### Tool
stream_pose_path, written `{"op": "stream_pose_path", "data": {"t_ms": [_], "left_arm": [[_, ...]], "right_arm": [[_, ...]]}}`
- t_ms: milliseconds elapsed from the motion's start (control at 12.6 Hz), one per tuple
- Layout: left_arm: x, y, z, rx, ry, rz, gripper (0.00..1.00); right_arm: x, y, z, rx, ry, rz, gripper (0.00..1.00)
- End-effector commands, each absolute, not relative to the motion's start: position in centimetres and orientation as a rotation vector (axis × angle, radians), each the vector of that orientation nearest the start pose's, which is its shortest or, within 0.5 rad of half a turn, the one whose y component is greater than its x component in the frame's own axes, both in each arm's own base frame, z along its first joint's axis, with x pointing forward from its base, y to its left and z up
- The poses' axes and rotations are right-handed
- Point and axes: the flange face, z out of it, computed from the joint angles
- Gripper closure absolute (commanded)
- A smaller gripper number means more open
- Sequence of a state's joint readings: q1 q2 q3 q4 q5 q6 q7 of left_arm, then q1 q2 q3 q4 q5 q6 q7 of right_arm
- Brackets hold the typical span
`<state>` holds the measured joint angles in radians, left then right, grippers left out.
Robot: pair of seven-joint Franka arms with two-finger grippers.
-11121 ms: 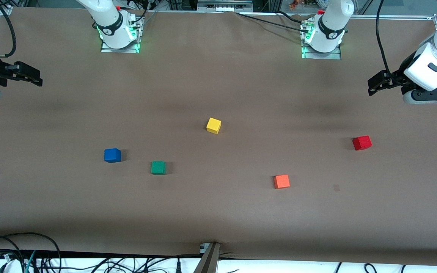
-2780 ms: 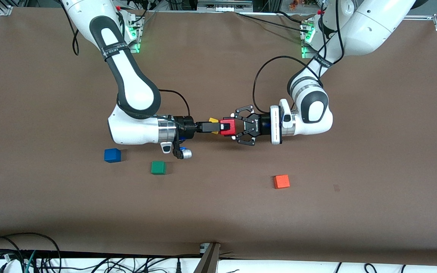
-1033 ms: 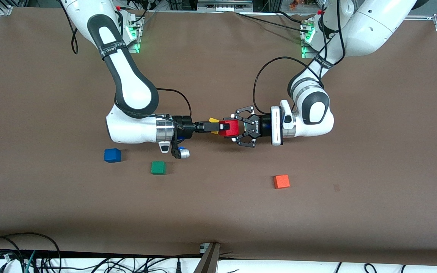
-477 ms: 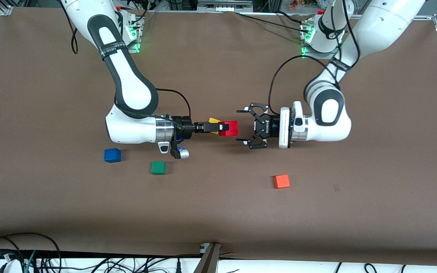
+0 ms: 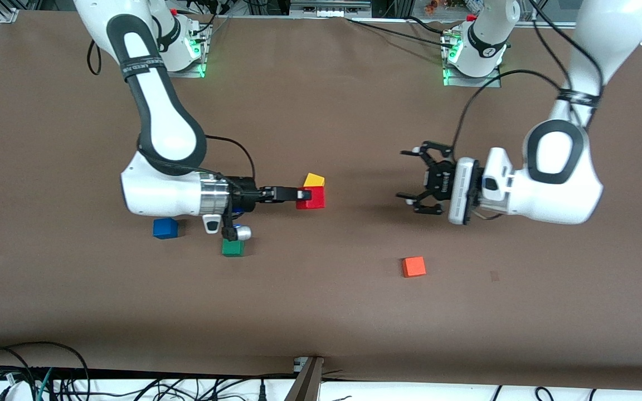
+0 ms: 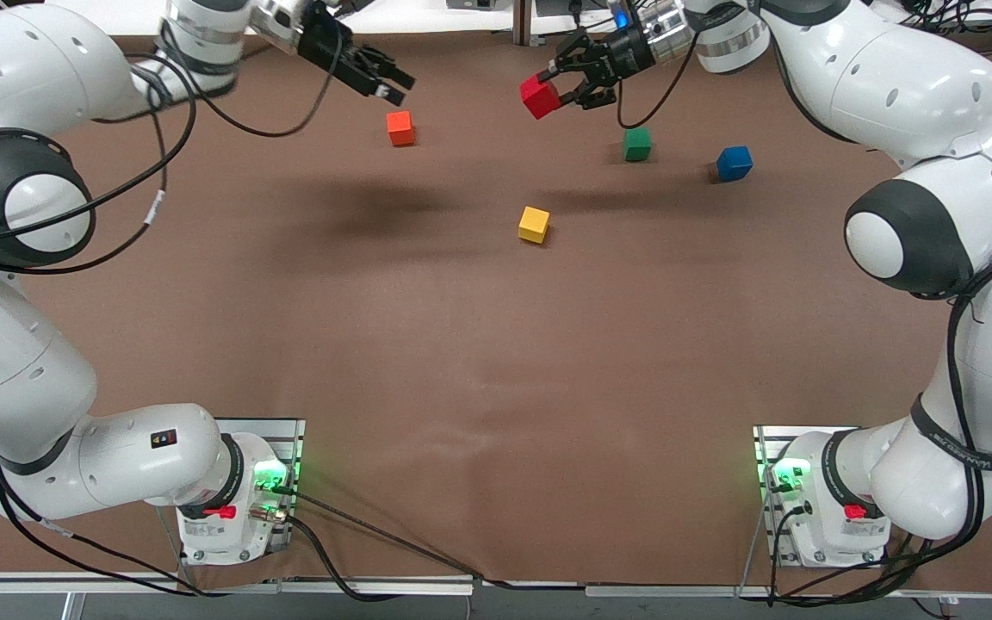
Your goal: Pass red block to right arm, stack on blue
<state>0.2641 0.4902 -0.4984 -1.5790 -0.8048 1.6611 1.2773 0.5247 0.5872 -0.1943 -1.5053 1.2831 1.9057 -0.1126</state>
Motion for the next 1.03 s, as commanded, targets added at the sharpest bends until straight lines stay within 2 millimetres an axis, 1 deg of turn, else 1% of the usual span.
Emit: {"op": "stream_pose_path", "data": {"t_ms": [0, 159, 238, 397, 477, 556, 715, 874, 953], "left_arm": [[62.8, -15.7, 42.0, 1.81, -1.202, 0.047, 0.0], [62.1, -15.0, 42.5, 1.931, -1.187, -0.082, 0.0], [62.2, -14.5, 42.7, 1.994, -1.178, -0.121, 0.0], [62.2, -13.2, 43.6, 2.144, -1.173, -0.212, 0.0], [62.3, -12.7, 44.6, 2.223, -1.146, -0.239, 0.0], [61.8, -12.3, 46.2, 2.32, -1.087, -0.303, 0.0], [61.3, -11.5, 48.4, 2.52, -0.946, -0.371, 0.0], [60.9, -10.5, 50.4, 2.703, -0.848, -0.38, 0.0], [60.7, -10.6, 51.3, 2.768, -0.793, -0.379, 0.0]], "right_arm": [[64.3, 29.4, 36.2, -2.159, 0.042, 0.275, 0.98], [64.5, 28.2, 35.8, -2.256, 0.001, 0.267, 0.99], [64.6, 27.8, 35.9, -2.302, -0.026, 0.255, 0.99], [65.4, 25.1, 35.7, -2.44, -0.069, 0.226, 0.99], [65.5, 24.2, 35.3, -2.51, -0.113, 0.217, 0.99], [65.9, 22.5, 34.8, -2.584, -0.145, 0.207, 0.99], [66.7, 20.2, 34.1, -2.698, -0.209, 0.172, 0.99], [67.2, 18.8, 33.6, -2.862, -0.319, 0.128, 1.0], [67.4, 18.2, 33.4, -2.942, -0.371, 0.114, 1.0]]}}
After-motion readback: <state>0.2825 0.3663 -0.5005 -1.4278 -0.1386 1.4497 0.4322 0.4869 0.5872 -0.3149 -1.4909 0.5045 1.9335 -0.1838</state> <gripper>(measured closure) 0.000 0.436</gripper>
